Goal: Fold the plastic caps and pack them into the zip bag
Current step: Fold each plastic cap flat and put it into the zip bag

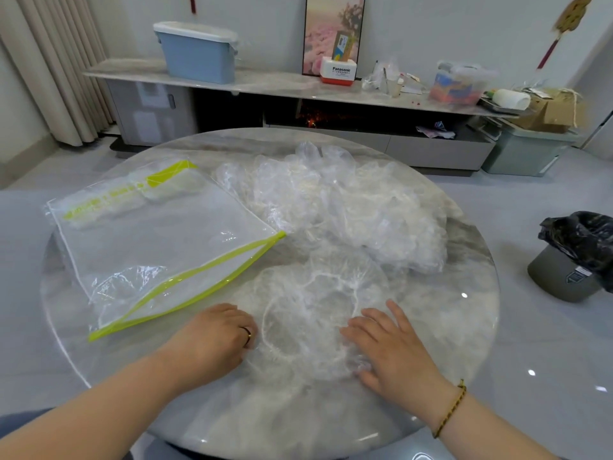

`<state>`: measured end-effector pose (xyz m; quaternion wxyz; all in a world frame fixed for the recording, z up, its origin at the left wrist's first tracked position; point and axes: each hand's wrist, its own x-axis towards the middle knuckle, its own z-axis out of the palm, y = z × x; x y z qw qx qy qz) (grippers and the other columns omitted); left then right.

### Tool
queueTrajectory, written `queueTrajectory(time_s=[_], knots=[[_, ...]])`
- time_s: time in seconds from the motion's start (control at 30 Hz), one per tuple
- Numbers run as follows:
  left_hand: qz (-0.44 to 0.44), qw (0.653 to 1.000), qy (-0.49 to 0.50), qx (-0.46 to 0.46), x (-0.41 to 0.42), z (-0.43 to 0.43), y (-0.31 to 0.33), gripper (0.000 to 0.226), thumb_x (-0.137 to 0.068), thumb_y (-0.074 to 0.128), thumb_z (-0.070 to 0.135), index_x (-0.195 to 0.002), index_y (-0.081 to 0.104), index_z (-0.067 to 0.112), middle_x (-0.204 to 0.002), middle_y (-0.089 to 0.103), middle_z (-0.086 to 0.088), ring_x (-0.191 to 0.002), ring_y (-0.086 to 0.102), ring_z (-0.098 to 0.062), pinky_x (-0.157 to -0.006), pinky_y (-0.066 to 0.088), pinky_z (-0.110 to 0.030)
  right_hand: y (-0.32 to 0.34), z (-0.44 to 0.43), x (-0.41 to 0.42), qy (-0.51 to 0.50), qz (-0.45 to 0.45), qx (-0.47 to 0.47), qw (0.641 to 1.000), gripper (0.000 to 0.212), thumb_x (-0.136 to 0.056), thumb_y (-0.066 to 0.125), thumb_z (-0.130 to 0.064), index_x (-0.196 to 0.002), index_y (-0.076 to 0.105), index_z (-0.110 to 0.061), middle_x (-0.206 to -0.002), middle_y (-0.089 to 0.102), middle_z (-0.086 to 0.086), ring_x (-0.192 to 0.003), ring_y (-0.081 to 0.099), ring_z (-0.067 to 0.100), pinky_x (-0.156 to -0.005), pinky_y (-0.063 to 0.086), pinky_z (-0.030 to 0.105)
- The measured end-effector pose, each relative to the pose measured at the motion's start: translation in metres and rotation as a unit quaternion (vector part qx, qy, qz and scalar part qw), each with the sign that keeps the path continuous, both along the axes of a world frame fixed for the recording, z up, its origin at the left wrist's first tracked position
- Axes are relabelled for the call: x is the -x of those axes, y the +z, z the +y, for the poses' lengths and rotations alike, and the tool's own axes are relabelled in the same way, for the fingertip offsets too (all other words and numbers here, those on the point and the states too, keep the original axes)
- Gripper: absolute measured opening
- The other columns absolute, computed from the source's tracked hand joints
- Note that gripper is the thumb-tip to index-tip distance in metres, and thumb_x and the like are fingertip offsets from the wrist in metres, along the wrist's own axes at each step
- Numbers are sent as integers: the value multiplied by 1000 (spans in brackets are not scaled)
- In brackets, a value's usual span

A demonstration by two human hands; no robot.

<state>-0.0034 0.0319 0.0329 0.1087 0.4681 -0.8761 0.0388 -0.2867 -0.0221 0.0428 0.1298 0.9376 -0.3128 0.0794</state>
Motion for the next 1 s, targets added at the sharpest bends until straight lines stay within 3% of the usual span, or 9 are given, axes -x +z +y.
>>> queueTrajectory(time_s=[0.2, 0.27, 0.37, 0.57, 0.67, 0.77, 0.87, 0.93, 1.0], knots=[[-15, 999, 42, -25, 2, 16, 9, 21, -28, 70, 31, -42, 55, 27, -58, 61, 24, -47, 58, 3, -47, 43, -12, 7, -21, 8, -64, -26, -10, 998, 29, -35, 76, -19, -63, 71, -24, -63, 66, -13, -75, 68, 12, -111, 0, 21], [-22, 998, 47, -44, 4, 19, 8, 35, -20, 82, 32, -43, 56, 28, -59, 62, 24, -48, 58, 3, -45, 43, -10, 22, -30, 8, -171, 6, 1, 985, 31, -61, 73, -17, -91, 71, -21, -89, 71, -4, -103, 64, 17, -110, -13, 24], [-38, 997, 51, -50, 5, 23, 12, 28, -24, 77, 35, -42, 56, 28, -59, 61, 25, -48, 58, 5, -43, 41, -7, 27, -39, 20, -310, 101, -70, 943, 42, -95, 41, -17, -136, 37, -23, -139, 44, -6, -140, 19, 16, -111, -15, 36], [-40, 995, 84, -45, 8, 27, 14, 10, -30, 56, 29, -39, 53, 27, -51, 56, 25, -41, 53, 4, -37, 36, -6, 32, -41, 42, -419, 152, -75, 892, 47, -98, 29, -15, -144, 20, -16, -149, 29, -3, -143, 8, 23, -114, -5, 44], [-48, 994, 91, -32, 9, 29, 15, 10, -30, 55, 28, -39, 51, 26, -46, 51, 22, -37, 49, 2, -35, 32, -6, 44, -38, 46, -453, 193, -100, 865, 58, -98, 28, -19, -147, -3, -14, -156, 4, 6, -143, -2, 26, -113, -5, 47], [-71, 989, 117, -56, 11, 30, 23, 11, -30, 56, 30, -39, 50, 27, -42, 48, 20, -35, 47, 3, -34, 27, -11, 61, -25, 34, -413, 91, -99, 901, 61, -94, 34, -8, -147, 4, -11, -155, 4, 8, -143, 0, 26, -115, -2, 42], [-55, 981, 157, -101, 15, 31, 25, 12, -71, 52, 27, -79, 60, 24, -81, 63, 15, -78, 62, -5, -47, 20, -12, 47, -1, 14, -166, -122, -54, 977, 60, -69, 51, 9, -127, 47, -8, -130, 51, 10, -127, 41, 30, -109, 27, 34], [-80, 966, 192, -156, 18, 32, 26, 18, -89, 34, 26, -97, 50, 27, -110, 59, 8, -103, 55, -15, -54, 24, -18, 29, 24, -3, -11, -110, -99, 989, 52, -66, 45, -7, -117, 48, -16, -118, 60, 0, -115, 48, 19, -101, 35, 29], [-80, 956, 224, -174, 22, 36, 33, 13, -94, 34, 22, -99, 44, 28, -112, 58, 5, -106, 54, -18, -58, 27, -24, 17, 40, -17, 30, -25, -159, 987, 54, -64, 41, -26, -118, 44, -22, -117, 63, -7, -112, 54, 8, -96, 43, 27]])
